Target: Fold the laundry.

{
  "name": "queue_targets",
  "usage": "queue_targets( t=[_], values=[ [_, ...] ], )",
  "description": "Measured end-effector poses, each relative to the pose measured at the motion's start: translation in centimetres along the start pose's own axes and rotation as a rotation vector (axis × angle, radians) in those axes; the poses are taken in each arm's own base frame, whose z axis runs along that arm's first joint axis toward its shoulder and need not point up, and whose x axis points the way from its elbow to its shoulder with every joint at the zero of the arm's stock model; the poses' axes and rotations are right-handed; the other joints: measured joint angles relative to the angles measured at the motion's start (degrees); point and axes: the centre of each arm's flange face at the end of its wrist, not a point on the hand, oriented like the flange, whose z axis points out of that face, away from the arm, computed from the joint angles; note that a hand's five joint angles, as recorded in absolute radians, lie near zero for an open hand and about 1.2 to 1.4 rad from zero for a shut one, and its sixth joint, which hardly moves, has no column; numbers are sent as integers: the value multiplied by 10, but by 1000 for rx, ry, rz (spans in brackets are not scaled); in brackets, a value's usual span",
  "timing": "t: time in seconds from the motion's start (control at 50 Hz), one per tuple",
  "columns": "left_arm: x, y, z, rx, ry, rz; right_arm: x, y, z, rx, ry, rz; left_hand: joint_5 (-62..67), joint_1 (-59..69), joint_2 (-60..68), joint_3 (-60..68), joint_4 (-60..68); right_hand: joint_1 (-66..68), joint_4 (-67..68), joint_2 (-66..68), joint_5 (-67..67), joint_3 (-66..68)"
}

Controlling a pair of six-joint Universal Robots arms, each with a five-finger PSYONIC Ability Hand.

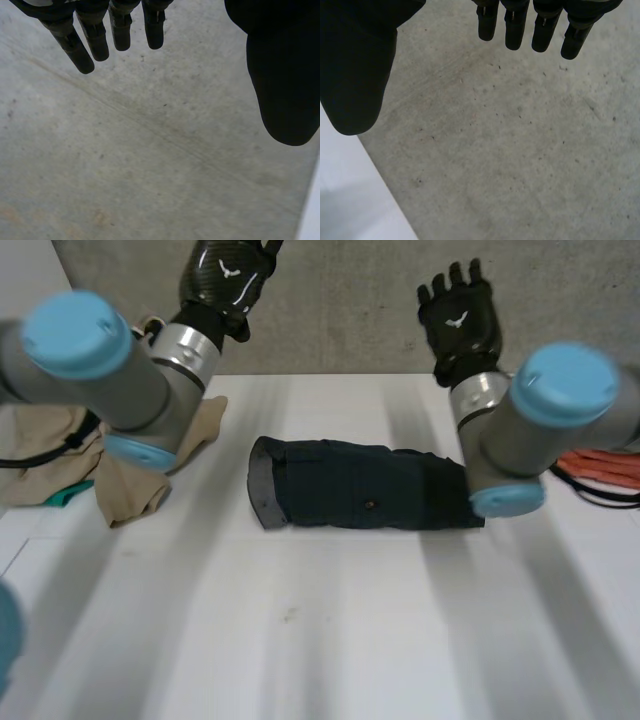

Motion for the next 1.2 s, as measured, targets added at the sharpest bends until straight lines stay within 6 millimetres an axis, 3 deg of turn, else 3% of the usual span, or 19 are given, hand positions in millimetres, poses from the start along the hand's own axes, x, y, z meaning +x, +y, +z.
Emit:
queue_targets(
  t=[0.1, 0.16, 0.24, 0.34, 0.4, 0.44, 0.54, 0.6, 0.64, 0.68, 0.8, 0.88, 0.9, 0.96, 1.04, 1.1, 1.14, 1.16, 1.2],
  values=[
    [-12, -31, -35, -172, 118, -161, 40, -11, -16, -159, -73, 63, 18, 28, 37, 39, 38, 0, 0, 0, 0, 0],
    [-10, -35, -51, -264, 176, -234, 51, -8, -28, -257, -118, 88, 67, 87, 95, 96, 97, 0, 0, 0, 0, 0],
    [3, -30, -72, -396, 270, -317, 53, 10, -48, -423, -206, 123, 174, 202, 203, 203, 206, 0, 0, 0, 0, 0],
    [31, -8, -85, -497, 371, -345, 39, 36, -73, -579, -327, 163, 234, 256, 266, 267, 269, 0, 0, 0, 0, 0],
    [47, 8, -87, -515, 402, -332, 27, 50, -84, -624, -381, 186, 199, 212, 229, 229, 232, 0, 0, 0, 0, 0],
    [70, 28, -86, -519, 423, -303, 12, 65, -94, -646, -415, 213, 97, 104, 134, 134, 131, 0, 0, 0, 0, 0],
    [101, 51, -85, -508, 436, -254, -1, 78, -103, -642, -409, 236, 68, 90, 103, 102, 101, 0, 0, 0, 0, 0],
    [115, 61, -82, -491, 422, -212, -1, 80, -106, -623, -383, 239, 219, 257, 259, 248, 250, 0, 0, 0, 0, 0],
    [117, 64, -79, -480, 402, -193, 0, 79, -107, -609, -368, 237, 263, 294, 294, 294, 296, 0, 0, 0, 0, 0],
    [116, 69, -71, -461, 349, -160, 5, 77, -107, -583, -342, 231, 497, 525, 542, 537, 543, 0, 0, 0, 0, 0],
    [98, 70, -48, -398, 197, -78, 18, 69, -106, -532, -296, 212, 529, 533, 586, 579, 587, 0, 0, 0, 0, 0],
    [63, 43, -23, -274, 59, -34, 28, 64, -105, -505, -269, 199, 529, 533, 586, 580, 588, 0, 0, 0, 0, 0],
    [63, 43, -23, -274, 59, -34, 28, 64, -105, -505, -269, 199, 529, 533, 586, 580, 588, 0, 0, 0, 0, 0],
    [18, -9, 2, -83, -87, -34, 36, 60, -102, -485, -243, 193, 540, 536, 587, 581, 588, 0, 0, 0, 0, 0],
    [-13, -72, 14, 122, -157, -93, 44, 58, -98, -466, -218, 194, 540, 537, 587, 581, 588, 0, 0, 0, 0, 0],
    [-14, -108, 13, 229, -118, -152, 50, 56, -94, -453, -196, 201, 542, 538, 587, 581, 588, 0, 0, 0, 0, 0],
    [0, -123, 8, 264, -44, -195, 54, 56, -91, -444, -177, 206, 544, 538, 587, 581, 588, 0, 0, 0, 0, 0],
    [16, -130, 2, 265, 35, -227, 57, 55, -89, -439, -161, 210, 544, 538, 587, 582, 588, 0, 0, 0, 0, 0],
    [36, -131, -5, 248, 120, -255, 60, 55, -87, -436, -149, 212, 544, 538, 587, 582, 588, 0, 0, 0, 0, 0]
  ],
)
